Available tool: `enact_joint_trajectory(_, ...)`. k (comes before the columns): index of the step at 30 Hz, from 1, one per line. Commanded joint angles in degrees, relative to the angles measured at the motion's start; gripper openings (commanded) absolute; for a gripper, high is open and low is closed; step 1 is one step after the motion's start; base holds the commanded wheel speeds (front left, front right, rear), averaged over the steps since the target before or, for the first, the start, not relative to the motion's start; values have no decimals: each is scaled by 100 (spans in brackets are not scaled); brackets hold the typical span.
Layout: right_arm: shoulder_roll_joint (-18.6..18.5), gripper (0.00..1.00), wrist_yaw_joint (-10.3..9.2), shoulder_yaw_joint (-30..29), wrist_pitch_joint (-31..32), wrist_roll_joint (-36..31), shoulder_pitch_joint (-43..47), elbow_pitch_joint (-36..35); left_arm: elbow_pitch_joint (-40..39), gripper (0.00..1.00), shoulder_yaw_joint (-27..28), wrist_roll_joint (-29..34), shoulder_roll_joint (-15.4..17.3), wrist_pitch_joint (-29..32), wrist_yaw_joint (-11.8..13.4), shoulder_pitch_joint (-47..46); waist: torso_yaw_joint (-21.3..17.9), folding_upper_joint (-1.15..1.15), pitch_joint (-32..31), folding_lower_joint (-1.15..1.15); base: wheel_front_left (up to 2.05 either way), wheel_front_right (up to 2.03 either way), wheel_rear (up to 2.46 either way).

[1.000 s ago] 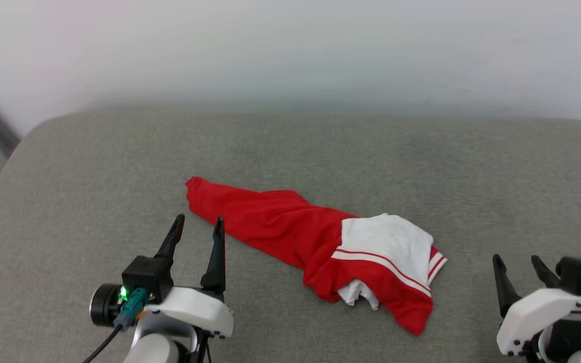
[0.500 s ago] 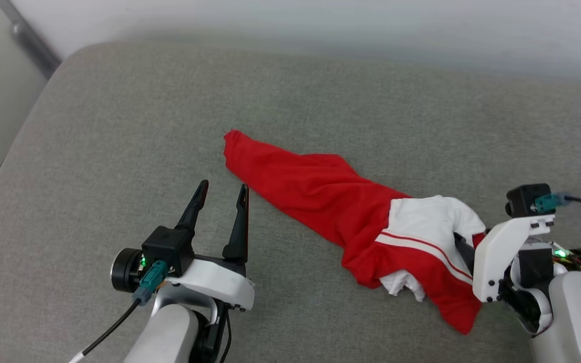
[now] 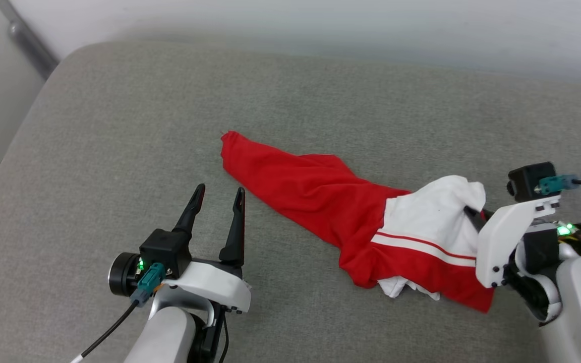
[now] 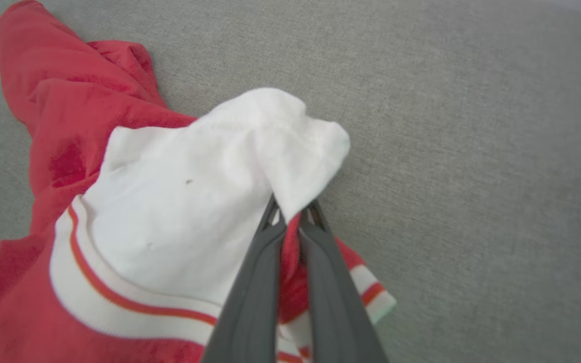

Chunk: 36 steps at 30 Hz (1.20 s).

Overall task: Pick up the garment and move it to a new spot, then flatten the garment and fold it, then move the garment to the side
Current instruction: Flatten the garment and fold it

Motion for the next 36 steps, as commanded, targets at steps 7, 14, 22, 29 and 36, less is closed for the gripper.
enact_joint_trajectory(7, 22, 0, -6, -833, -148, -152, 428, -487, 50, 100, 41, 50, 50, -13, -34, 173, -401, 0, -308, -1, 0, 0, 0)
enact_joint_trajectory(14, 367, 0, -6, -2297, -230, -388, 1219, -228, 101, 100, 36, 38, 76, -12, -47, 241, -576, 0, -374, -1, 0, 0, 0)
enact_joint_trajectory(22, 622, 100, -5, -2614, -1430, -612, 1275, 118, 131, 100, 59, -5, 124, -13, -8, 323, -673, 0, -407, -1, 0, 0, 0)
enact_joint_trajectory(29, 728, 100, -5, -2273, -2438, -890, 1393, -168, 121, 100, 97, -91, 167, 17, 66, 515, -729, 0, -641, -1, 0, 0, 0)
enact_joint_trajectory(36, 413, 100, -6, -726, -1439, -630, 1199, -286, 41, 100, 31, -92, 180, 79, 89, 537, -703, 0, -711, -1, 0, 0, 0)
